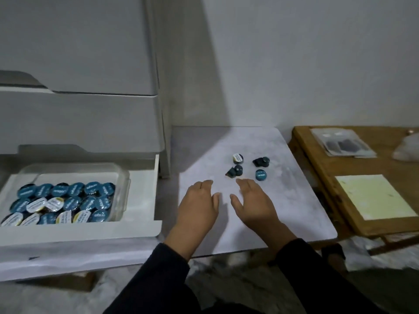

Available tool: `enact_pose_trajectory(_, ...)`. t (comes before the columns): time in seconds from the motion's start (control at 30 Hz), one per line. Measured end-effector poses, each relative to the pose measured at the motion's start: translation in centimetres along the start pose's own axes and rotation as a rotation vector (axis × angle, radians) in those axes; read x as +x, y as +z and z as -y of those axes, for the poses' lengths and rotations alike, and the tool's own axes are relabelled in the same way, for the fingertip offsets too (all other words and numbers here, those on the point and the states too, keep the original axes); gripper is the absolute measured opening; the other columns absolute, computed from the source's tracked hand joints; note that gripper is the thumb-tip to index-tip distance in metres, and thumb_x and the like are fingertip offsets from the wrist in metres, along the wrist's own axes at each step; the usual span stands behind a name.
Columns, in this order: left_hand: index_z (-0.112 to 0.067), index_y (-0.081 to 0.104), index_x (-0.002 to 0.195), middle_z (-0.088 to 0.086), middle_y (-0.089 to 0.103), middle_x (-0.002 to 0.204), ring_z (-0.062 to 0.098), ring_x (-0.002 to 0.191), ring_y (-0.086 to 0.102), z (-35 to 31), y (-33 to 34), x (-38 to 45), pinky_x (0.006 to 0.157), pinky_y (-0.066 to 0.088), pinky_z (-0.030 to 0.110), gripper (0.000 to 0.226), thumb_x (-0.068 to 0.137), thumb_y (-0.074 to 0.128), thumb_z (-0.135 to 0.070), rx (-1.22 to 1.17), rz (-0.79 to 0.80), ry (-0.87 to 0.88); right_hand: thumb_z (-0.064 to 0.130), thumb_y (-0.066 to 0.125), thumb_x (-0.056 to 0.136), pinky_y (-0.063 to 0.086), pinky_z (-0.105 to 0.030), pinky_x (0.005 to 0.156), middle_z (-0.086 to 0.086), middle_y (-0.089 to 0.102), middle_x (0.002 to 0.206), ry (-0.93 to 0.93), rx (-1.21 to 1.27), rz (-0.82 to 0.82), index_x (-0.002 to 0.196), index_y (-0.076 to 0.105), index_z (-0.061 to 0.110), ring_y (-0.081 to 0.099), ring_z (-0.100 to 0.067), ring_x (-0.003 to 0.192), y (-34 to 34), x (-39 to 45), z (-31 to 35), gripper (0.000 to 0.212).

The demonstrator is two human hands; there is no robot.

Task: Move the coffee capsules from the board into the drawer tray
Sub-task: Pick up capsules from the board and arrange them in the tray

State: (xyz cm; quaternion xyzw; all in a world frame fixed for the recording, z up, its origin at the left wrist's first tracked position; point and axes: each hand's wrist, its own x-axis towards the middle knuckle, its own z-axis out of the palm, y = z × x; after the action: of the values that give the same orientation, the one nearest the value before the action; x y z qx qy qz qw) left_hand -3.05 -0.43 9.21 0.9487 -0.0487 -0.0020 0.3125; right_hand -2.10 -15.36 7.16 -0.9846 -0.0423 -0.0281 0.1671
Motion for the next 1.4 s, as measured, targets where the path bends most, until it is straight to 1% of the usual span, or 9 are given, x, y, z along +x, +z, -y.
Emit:
enact_pose_trajectory(0.2,-0.010,0.046,0.132,0.011,0.064,0.119,0.028,0.115,0.054,-0.4,4.7,3.8,0.094,0.041,0.032,0.041,0.095,0.043,-0.028,-0.061,0.137,-0.164,0.026,0.047,0.077,0.057,-0.028,0.065,-0.019,0.071,0.087,-0.044,-0.012,0.040,0.099,0.066,-0.005,0.070,-0.031,0.076,2.2,2.7,-5.6,0.042)
enact_pose_trajectory(0.33,-0.014,0.043,0.133,0.013,0.069,0.108,0.031,0.113,0.055,-0.1,7.5,7.0,0.093,0.044,0.033,0.041,0.095,0.040,-0.028,-0.196,0.195,-0.286,0.020,0.045,0.073,0.055,-0.026,0.054,-0.018,0.070,0.076,-0.056,-0.034,0.050,0.091,0.067,-0.007,0.068,-0.030,0.065,3.2,5.5,-7.2,0.039)
enact_pose_trajectory(0.43,-0.022,0.043,0.132,0.015,0.070,0.095,0.028,0.095,0.061,0.0,9.3,9.3,0.079,0.045,0.028,0.040,0.095,0.041,-0.035,-0.327,0.198,-0.365,0.017,0.043,0.070,0.055,-0.026,0.049,-0.018,0.069,0.077,-0.056,-0.024,0.070,0.091,0.067,-0.007,0.068,-0.030,0.066,3.8,7.9,-7.9,0.040)
enact_pose_trajectory(0.6,-0.026,0.044,0.132,0.011,0.065,0.113,0.026,0.108,0.059,-0.4,10.4,12.3,0.083,0.036,0.020,0.039,0.094,0.045,-0.027,-0.443,0.168,-0.412,0.002,0.050,0.069,0.055,-0.038,0.071,-0.022,0.064,0.091,-0.041,0.119,0.116,0.100,0.062,-0.006,0.064,-0.039,0.079,5.0,11.0,-8.5,0.034)
enact_pose_trajectory(0.8,-0.024,0.066,0.103,-0.008,0.067,0.093,0.011,0.097,0.060,-0.4,11.0,14.3,0.082,0.039,0.018,0.023,0.091,0.046,-0.028,-0.479,0.132,-0.463,0.000,0.051,0.085,0.039,-0.038,0.101,-0.018,0.055,0.121,-0.054,0.155,0.172,0.120,0.054,0.001,0.048,-0.033,0.118,6.7,13.2,-9.5,0.036)
enact_pose_trajectory(1.03,-0.021,0.072,0.090,-0.014,0.065,0.080,0.000,0.078,0.058,0.1,11.5,15.4,0.063,0.037,-0.002,0.017,0.087,0.056,-0.026,-0.578,0.036,-0.563,0.002,0.056,0.082,0.040,-0.032,0.086,-0.018,0.063,0.102,0.027,0.244,0.142,0.102,0.063,0.005,0.056,-0.033,0.101,7.2,13.9,-9.7,0.022)
enact_pose_trajectory(1.2,-0.018,0.074,0.088,-0.006,0.072,0.085,0.004,0.080,0.062,0.9,11.3,15.5,0.062,0.040,-0.003,0.017,0.084,0.057,-0.013,-0.608,-0.044,-0.583,0.012,0.057,0.081,0.022,-0.020,0.064,-0.011,0.067,0.087,0.100,0.230,0.127,0.088,0.064,0.014,0.058,-0.028,0.089,7.3,14.3,-9.5,0.010)
enact_pose_trajectory(1.3,-0.017,0.074,0.090,-0.005,0.073,0.086,0.004,0.079,0.062,1.3,10.9,15.5,0.063,0.038,-0.007,0.020,0.084,0.056,-0.008,-0.587,-0.087,-0.559,0.011,0.054,0.082,0.027,-0.030,0.061,-0.013,0.064,0.075,0.124,0.279,0.139,0.077,0.061,0.011,0.058,-0.033,0.083,6.7,14.6,-9.2,0.008)
enact_pose_trajectory(1.4,-0.017,0.074,0.088,-0.005,0.073,0.086,0.004,0.081,0.062,1.8,10.8,15.4,0.065,0.037,-0.007,0.025,0.083,0.053,-0.004,-0.569,-0.117,-0.549,0.010,0.049,0.085,0.040,-0.032,0.074,-0.018,0.071,0.091,0.120,0.321,0.110,0.094,0.069,0.005,0.061,-0.032,0.090,5.9,14.7,-9.0,0.023)
